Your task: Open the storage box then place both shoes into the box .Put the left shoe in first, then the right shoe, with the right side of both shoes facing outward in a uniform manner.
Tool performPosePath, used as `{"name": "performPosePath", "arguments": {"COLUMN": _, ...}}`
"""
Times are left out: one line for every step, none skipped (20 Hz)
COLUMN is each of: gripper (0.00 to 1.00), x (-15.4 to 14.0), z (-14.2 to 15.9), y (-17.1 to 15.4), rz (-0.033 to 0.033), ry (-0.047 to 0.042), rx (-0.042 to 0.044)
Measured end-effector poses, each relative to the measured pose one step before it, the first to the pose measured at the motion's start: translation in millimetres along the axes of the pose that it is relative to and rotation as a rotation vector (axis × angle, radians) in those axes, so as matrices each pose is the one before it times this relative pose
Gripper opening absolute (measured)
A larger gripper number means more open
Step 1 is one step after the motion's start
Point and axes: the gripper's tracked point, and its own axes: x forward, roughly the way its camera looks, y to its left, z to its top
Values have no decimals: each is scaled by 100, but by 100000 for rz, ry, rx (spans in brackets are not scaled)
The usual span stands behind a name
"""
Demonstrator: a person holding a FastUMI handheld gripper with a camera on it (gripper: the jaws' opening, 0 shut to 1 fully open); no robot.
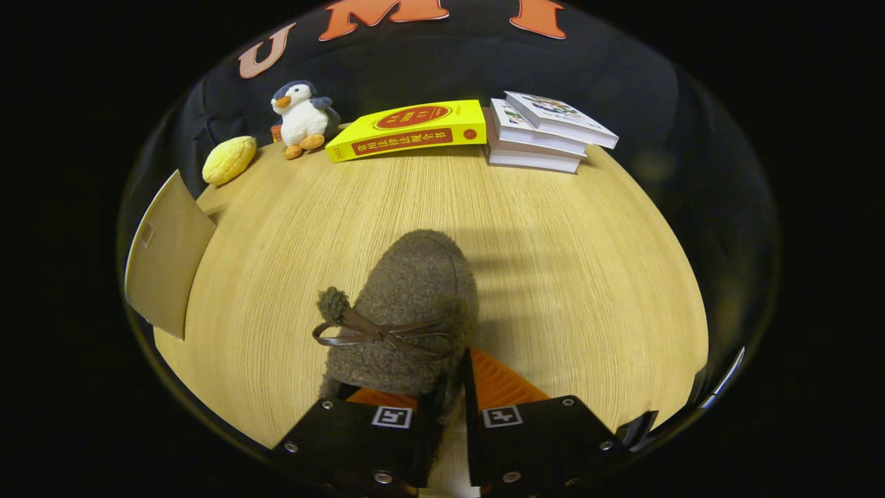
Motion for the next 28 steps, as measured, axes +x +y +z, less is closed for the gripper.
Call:
{"name": "performPosePath", "arguments": {"gripper": 10, "x": -120, "z": -17, "y": -37, "rz": -442, "ry": 1384, "rx": 2105}}
{"name": "performPosePath", "arguments": {"gripper": 6, "x": -156, "z": -111, "y": 639, "rz": 1944, "ry": 1750, "rx": 2928}}
{"name": "performPosePath", "arguments": {"gripper": 4, "x": -538, "z": 38, "y": 777, "rz": 2477, "ry": 1538, "rx": 2783}}
{"name": "performPosePath", "arguments": {"gripper": 4, "x": -749, "z": 298, "y": 706, "rz": 1126, "ry": 517, "rx": 1171}}
{"name": "performPosePath", "arguments": {"gripper": 4, "x": -862, "z": 569, "y": 532, "rz": -591, "ry": -793, "rx": -426}}
{"name": "performPosePath", "arguments": {"gripper": 3, "x": -929, "z": 677, "y": 801, "rz": -472, "ry": -820, "rx": -1339}}
{"name": "performPosePath", "arguments": {"gripper": 3, "x": -979, "z": 777, "y": 1143, "rz": 242, "ry": -468, "rx": -1207}}
{"name": "performPosePath", "arguments": {"gripper": 3, "x": -937, "z": 767, "y": 1466, "rz": 1090, "ry": -391, "rx": -1234}}
{"name": "performPosePath", "arguments": {"gripper": 3, "x": -1004, "z": 815, "y": 1579, "rz": 1418, "ry": -337, "rx": -1337}}
{"name": "performPosePath", "arguments": {"gripper": 3, "x": -964, "z": 912, "y": 1703, "rz": 1764, "ry": -676, "rx": -1022}}
{"name": "performPosePath", "arguments": {"gripper": 3, "x": -913, "z": 1113, "y": 2124, "rz": 2568, "ry": -633, "rx": -923}}
{"name": "performPosePath", "arguments": {"gripper": 3, "x": -708, "z": 984, "y": 2153, "rz": 2803, "ry": -753, "rx": -711}}
{"name": "performPosePath", "arguments": {"gripper": 3, "x": -690, "z": 1125, "y": 2171, "rz": 2873, "ry": -1018, "rx": -868}}
{"name": "performPosePath", "arguments": {"gripper": 3, "x": -759, "z": 1102, "y": 2211, "rz": 2737, "ry": -1260, "rx": -1229}}
{"name": "performPosePath", "arguments": {"gripper": 3, "x": -521, "z": 1130, "y": 2154, "rz": 2571, "ry": -1073, "rx": -1669}}
{"name": "performPosePath", "arguments": {"gripper": 3, "x": -421, "z": 923, "y": 2193, "rz": 2377, "ry": -783, "rx": -1274}}
{"name": "performPosePath", "arguments": {"gripper": 3, "x": -253, "z": 944, "y": 2290, "rz": 2758, "ry": -265, "rx": -1227}}
{"name": "performPosePath", "arguments": {"gripper": 3, "x": -146, "z": 923, "y": 2457, "rz": 3046, "ry": -604, "rx": -1320}}
{"name": "performPosePath", "arguments": {"gripper": 3, "x": 84, "z": 896, "y": 2476, "rz": 2956, "ry": -638, "rx": -1581}}
{"name": "performPosePath", "arguments": {"gripper": 3, "x": 190, "z": 709, "y": 2179, "rz": 2441, "ry": -259, "rx": -1874}}
{"name": "performPosePath", "arguments": {"gripper": 3, "x": 444, "z": 551, "y": 2112, "rz": 1693, "ry": 393, "rx": -1713}}
{"name": "performPosePath", "arguments": {"gripper": 3, "x": 439, "z": 357, "y": 1891, "rz": 1426, "ry": 588, "rx": -1490}}
{"name": "performPosePath", "arguments": {"gripper": 3, "x": 569, "z": 307, "y": 1956, "rz": 1292, "ry": 739, "rx": -1610}}
{"name": "performPosePath", "arguments": {"gripper": 3, "x": 609, "z": 210, "y": 1626, "rz": 1155, "ry": 374, "rx": -1493}}
{"name": "performPosePath", "arguments": {"gripper": 3, "x": 775, "z": 93, "y": 1550, "rz": 856, "ry": 507, "rx": -1381}}
{"name": "performPosePath", "arguments": {"gripper": 3, "x": 735, "z": 44, "y": 1189, "rz": 476, "ry": 1030, "rx": -880}}
{"name": "performPosePath", "arguments": {"gripper": 3, "x": 797, "z": 42, "y": 1218, "rz": 506, "ry": 1290, "rx": 171}}
{"name": "performPosePath", "arguments": {"gripper": 3, "x": 883, "z": -73, "y": 1017, "rz": 622, "ry": 1049, "rx": 607}}
